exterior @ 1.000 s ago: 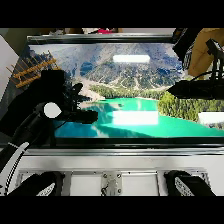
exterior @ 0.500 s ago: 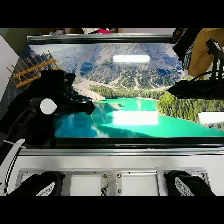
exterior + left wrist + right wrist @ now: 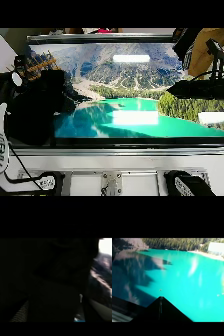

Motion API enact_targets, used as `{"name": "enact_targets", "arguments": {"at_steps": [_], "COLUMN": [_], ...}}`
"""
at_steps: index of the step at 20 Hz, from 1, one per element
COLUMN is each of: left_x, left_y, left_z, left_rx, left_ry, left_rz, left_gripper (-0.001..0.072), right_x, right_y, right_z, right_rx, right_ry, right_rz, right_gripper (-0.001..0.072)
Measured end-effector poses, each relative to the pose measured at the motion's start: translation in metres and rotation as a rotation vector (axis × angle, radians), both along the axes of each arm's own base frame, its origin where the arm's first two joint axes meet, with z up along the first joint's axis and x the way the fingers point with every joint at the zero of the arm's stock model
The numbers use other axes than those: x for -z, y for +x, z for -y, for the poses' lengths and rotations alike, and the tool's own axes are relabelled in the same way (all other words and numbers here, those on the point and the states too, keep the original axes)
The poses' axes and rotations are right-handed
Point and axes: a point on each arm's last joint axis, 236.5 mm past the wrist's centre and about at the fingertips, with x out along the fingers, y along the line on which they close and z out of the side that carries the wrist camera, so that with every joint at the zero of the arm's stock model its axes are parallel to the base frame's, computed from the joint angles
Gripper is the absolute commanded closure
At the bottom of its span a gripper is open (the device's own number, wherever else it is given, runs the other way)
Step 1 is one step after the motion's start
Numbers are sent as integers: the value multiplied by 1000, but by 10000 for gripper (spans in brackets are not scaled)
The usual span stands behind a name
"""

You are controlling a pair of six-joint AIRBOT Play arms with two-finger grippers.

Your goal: Fold the clothes and pants, and hang the long-sleeved shirts on hangers.

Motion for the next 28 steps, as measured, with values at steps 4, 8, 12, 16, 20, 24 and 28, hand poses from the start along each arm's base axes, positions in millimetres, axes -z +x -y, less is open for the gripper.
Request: {"name": "enact_targets", "arguments": {"at_steps": [4,8,12,16,20,24,28], "left_x": [54,96,102,44,-113,-248,-273], "left_y": [13,23,29,47,80,54,6], "left_z": [-31,-34,-35,-26,43,159,273], "left_rx": [-40,-28,-23,-5,118,336,574], "left_ry": [-2,-7,-8,12,60,65,20], "left_rz": [-92,-161,-191,-132,167,451,528], "left_gripper": [10,107,697,698,697,697,697], "right_x": [0,0,0,0,0,0,0], "right_y": [0,0,0,0,0,0,0], "right_z": [0,0,0,0,0,0,0], "right_rx": [0,0,0,0,0,0,1], "right_ry": [0,0,0,0,0,0,0], "right_rz": [0,0,0,0,0,-1,1], "right_gripper": [680,680,680,680,680,680,681]}}
